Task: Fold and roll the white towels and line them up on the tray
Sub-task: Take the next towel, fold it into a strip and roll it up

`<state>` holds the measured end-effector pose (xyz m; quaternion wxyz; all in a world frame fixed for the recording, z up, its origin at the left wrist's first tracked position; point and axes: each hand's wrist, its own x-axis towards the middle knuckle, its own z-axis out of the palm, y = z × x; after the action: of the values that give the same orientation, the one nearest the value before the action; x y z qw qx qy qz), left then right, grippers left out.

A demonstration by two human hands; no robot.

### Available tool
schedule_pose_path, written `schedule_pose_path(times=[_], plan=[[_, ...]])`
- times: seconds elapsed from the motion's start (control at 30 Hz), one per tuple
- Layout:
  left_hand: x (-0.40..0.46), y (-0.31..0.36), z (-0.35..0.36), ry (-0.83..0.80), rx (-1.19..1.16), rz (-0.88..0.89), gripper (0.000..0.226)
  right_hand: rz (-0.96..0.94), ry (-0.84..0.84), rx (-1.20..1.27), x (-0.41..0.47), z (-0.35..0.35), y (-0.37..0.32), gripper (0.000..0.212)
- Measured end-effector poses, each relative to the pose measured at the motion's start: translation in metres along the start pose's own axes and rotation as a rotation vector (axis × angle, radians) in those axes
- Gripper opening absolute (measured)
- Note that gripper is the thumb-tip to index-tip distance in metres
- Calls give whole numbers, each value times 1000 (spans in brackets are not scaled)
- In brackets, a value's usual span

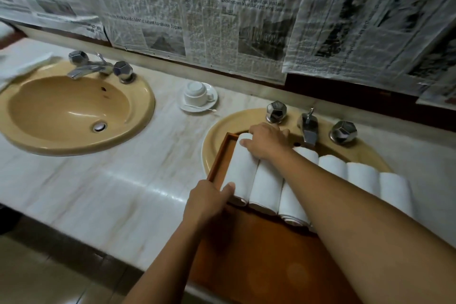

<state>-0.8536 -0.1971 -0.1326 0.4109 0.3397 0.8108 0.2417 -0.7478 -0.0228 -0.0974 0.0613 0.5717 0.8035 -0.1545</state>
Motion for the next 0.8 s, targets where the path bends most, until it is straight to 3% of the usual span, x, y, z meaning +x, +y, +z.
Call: schedule_pose_path(times=[0.1,0.27,0.43,0.63,0.8], plan=[[10,14,-19,33,138,77,52,-18,26,90,-7,-5,12,50],[9,23,-26,330,241,171,48,12,354,370,-46,-6,63,34],[-6,-3,-2,312,338,143,59,204,607,230,-113,20,142,29],[-22,-22,13,278,336,81,64,564,505,142,-183,47,203,51],[-30,-46,22,313,396,46,83,728,470,352,-228,63,222,60]])
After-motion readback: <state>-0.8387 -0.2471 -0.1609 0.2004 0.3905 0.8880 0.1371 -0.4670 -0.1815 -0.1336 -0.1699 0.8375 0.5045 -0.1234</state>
